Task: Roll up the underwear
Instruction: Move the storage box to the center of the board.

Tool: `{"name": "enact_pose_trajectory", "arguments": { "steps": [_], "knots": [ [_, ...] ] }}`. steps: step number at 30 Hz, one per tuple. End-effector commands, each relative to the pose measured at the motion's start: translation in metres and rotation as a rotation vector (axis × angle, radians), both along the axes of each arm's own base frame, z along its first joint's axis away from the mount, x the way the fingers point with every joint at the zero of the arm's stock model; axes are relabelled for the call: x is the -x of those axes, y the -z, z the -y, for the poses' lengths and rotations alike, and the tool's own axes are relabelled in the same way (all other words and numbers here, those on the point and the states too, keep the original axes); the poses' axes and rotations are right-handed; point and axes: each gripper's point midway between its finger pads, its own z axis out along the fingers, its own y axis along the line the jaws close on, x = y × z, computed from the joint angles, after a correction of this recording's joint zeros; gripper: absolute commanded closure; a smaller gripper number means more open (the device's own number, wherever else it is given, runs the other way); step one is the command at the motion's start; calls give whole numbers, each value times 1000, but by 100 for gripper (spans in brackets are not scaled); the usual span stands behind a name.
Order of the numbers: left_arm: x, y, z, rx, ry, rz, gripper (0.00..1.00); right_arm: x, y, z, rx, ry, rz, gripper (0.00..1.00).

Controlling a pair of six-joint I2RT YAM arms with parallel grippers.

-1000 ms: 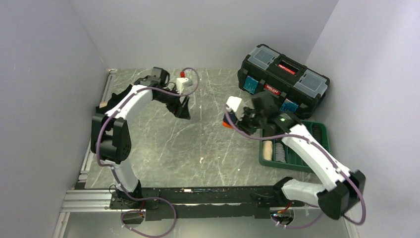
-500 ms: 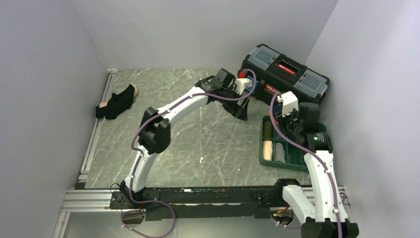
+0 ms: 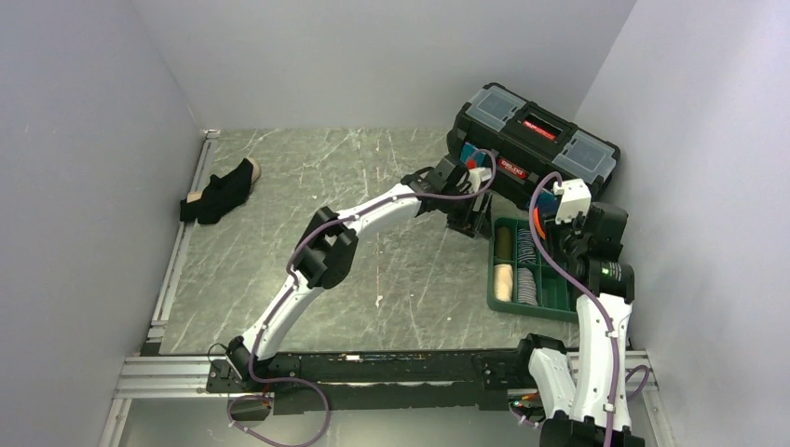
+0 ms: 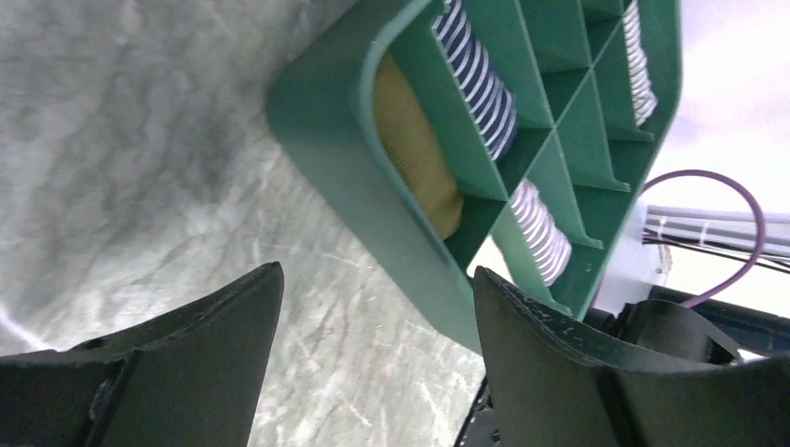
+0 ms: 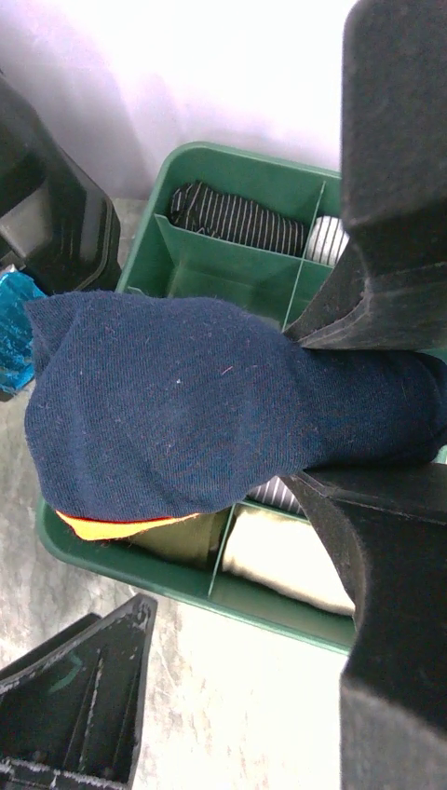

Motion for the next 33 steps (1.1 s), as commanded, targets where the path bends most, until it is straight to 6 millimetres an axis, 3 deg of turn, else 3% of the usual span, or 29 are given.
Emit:
{"name": "enact_pose_trajectory", "arguments": {
  "steps": [1, 12, 16, 23, 30, 33],
  "knots": [
    [8, -32, 28, 128, 6, -33, 22, -3, -4, -3, -22, -14, 15, 100],
    [19, 8, 40, 29, -6, 3, 30, -2, -4, -3, -26, -18, 17, 100],
    [12, 20, 38, -11, -16, 59, 44, -1, -5, -4, -26, -21, 22, 100],
    [-6, 21, 9, -29, -44, 46, 69, -2, -3, -4, -29, -29, 10, 100],
    [-5, 7, -27, -52, -78, 54, 81, -3, 3, -3, -18, -34, -2, 100],
    [-6, 11, -46, -67, -104, 27, 85, -3, 4, -5, -23, -50, -8, 100]
  ]
}}
